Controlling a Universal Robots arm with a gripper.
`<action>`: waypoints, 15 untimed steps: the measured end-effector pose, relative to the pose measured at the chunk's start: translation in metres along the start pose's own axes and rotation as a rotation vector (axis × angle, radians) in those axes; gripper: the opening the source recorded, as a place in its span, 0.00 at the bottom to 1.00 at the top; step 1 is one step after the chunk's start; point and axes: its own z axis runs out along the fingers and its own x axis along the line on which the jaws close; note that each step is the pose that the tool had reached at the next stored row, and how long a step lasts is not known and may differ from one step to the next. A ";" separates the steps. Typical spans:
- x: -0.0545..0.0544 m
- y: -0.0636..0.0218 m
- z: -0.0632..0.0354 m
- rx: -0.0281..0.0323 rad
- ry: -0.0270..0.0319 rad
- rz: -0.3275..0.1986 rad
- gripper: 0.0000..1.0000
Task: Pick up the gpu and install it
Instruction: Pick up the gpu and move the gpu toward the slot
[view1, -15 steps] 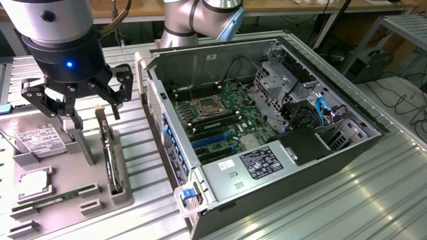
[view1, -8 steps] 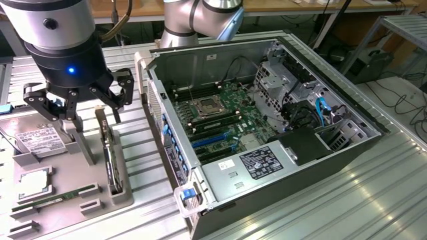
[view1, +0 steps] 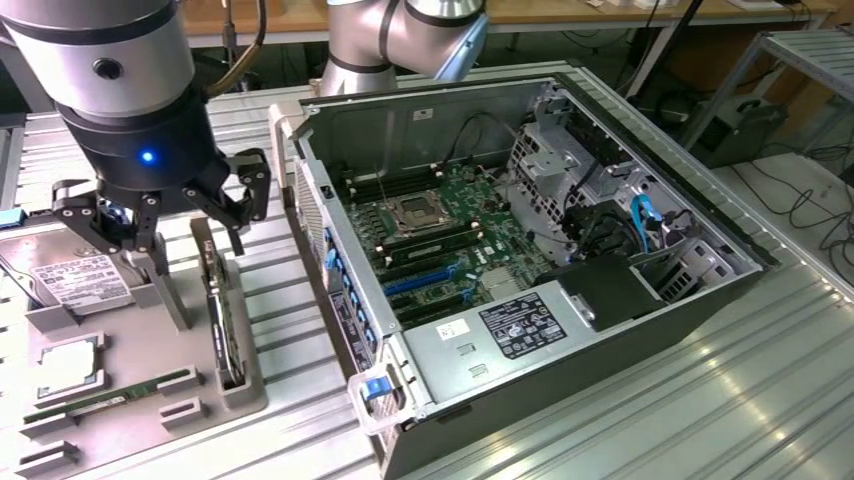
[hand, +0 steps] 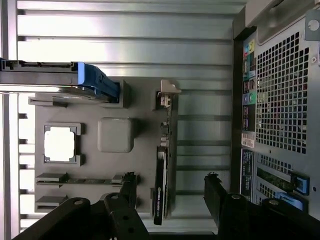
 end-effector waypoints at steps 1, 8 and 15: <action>0.000 -0.0009 0.0011 -0.0001 -0.0002 0.000 0.66; 0.001 -0.0049 0.0106 0.0000 0.0000 0.000 0.66; 0.001 -0.0074 0.0195 0.0000 0.0000 0.000 0.66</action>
